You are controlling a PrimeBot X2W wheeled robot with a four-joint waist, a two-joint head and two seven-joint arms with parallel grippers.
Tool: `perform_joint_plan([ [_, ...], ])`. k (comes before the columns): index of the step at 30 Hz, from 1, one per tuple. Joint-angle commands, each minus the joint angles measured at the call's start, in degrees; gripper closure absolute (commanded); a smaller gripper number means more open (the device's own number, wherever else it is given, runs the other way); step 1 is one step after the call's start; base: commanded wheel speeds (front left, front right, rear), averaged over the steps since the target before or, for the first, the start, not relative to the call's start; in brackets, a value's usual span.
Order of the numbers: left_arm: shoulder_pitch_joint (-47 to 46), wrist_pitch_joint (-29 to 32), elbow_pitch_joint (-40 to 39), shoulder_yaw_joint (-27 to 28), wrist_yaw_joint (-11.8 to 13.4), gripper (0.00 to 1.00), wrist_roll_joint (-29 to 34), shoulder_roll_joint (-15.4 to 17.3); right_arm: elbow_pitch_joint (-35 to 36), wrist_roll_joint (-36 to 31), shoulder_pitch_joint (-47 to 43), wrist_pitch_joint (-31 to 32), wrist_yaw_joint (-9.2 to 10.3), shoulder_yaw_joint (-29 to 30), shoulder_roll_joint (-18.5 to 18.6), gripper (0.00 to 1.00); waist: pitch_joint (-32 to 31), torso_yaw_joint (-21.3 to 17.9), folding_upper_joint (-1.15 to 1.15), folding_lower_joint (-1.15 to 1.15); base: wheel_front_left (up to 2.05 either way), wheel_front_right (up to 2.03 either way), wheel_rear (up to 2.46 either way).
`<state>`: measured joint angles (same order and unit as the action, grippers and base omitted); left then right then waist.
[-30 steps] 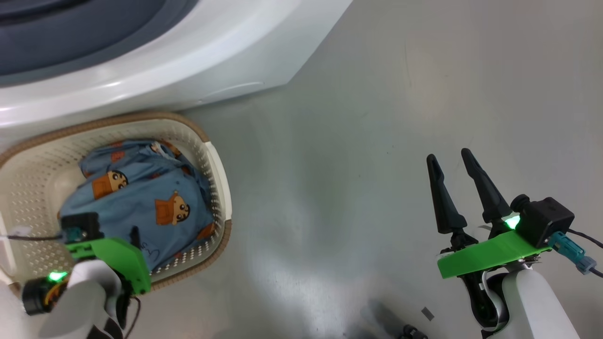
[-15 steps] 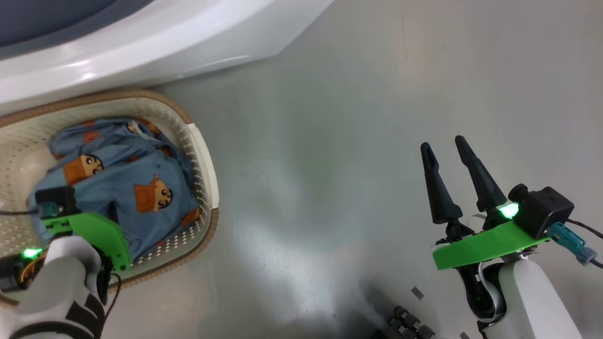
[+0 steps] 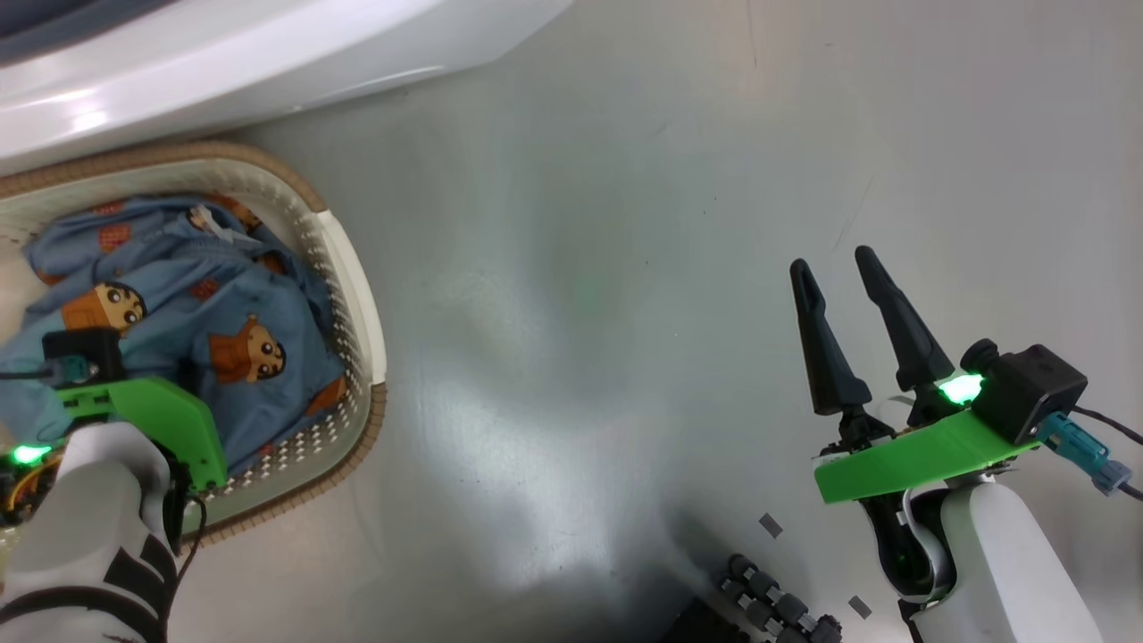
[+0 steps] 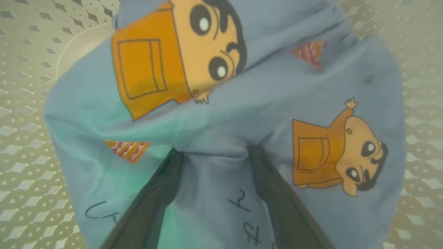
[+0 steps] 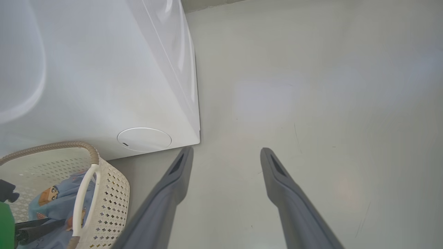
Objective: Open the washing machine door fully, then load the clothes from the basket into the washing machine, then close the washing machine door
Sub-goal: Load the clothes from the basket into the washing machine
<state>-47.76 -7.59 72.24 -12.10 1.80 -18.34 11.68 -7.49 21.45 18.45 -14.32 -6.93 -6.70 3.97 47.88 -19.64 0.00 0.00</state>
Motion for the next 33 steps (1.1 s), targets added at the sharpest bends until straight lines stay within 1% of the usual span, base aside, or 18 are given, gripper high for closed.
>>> perform_joint_plan([
  [1, 0.22, -0.62, 0.03, 0.43, 0.55, 0.0, 0.94, 1.82, 1.25, 0.8, -0.94, -0.68, -0.56, -1.16, 0.6, 0.0, 0.74, -0.18, 0.0, 0.0, 0.0, 0.0, 0.0],
  [10, -1.67, -1.07, 0.48, -1.67, 1.22, 0.0, 2.04, 1.37, 1.39, 1.56, -0.43, -0.68, -0.56, -1.13, 0.89, 0.0, 2.5, -0.72, 0.0, 0.0, 0.0, 0.0, 0.0],
  [12, -1.9, -1.25, 0.57, -2.11, 1.28, 0.21, 2.26, 1.36, 1.43, 1.72, -0.36, -0.68, -0.56, -1.03, 0.87, 0.0, 2.72, -0.9, 0.0, 0.0, 0.0, 0.0, 0.0],
  [14, -2.04, -1.4, 0.68, -2.59, 1.54, 0.53, 2.55, 1.45, 1.44, 1.88, -0.32, -0.68, -0.56, -0.93, 0.85, 0.0, 2.83, -1.03, 0.0, 0.0, 0.0, 0.0, 0.0],
  [15, -2.09, -1.45, 0.73, -2.8, 1.63, 0.66, 2.66, 1.44, 1.44, 1.94, -0.33, -0.68, -0.56, -0.88, 0.85, 0.0, 2.85, -1.04, 0.0, 0.0, 0.0, 0.0, 0.0],
  [16, -2.15, -1.66, 0.77, -2.97, 1.73, 0.85, 2.72, 1.42, 1.42, 1.98, -0.36, -0.68, -0.56, -0.84, 0.87, 0.0, 2.87, -1.03, 0.0, 0.0, 0.0, 0.0, 0.0],
  [17, -2.21, -1.83, 0.8, -3.08, 1.81, 1.0, 2.71, 1.37, 1.38, 2.02, -0.38, -0.68, -0.56, -0.79, 0.87, 0.0, 2.87, -0.98, 0.0, 0.0, 0.0, 0.0, 0.0],
  [22, -1.93, -3.36, 0.93, -3.08, 1.98, 1.0, 2.14, 1.11, 1.06, 2.05, -0.56, -0.68, -0.56, -0.42, 0.86, 0.0, 2.26, -0.41, 0.0, 0.0, 0.0, 0.0, 0.0],
  [26, -1.15, -5.67, 0.14, -2.45, 2.11, 1.0, 1.08, 0.13, 0.75, 1.91, -0.61, -0.68, -0.56, 0.06, 1.11, 0.0, 1.02, 0.82, 0.0, 0.0, 0.0, 0.0, 0.0],
  [30, 0.89, -7.09, -2.27, -1.84, 2.0, 1.0, 0.15, -1.37, 0.78, 1.63, -0.89, -0.68, -0.56, 0.62, 1.37, 0.0, -1.1, 2.57, 0.0, 0.0, 0.0, 0.0, 0.0],
  [33, 3.09, -7.35, -5.86, -1.44, 2.28, 1.0, -0.08, -2.41, 0.95, 1.33, -1.36, -0.68, -0.56, 1.39, 1.63, 0.0, -3.1, 4.2, 0.0, 0.0, 0.0, 0.0, 0.0],
])
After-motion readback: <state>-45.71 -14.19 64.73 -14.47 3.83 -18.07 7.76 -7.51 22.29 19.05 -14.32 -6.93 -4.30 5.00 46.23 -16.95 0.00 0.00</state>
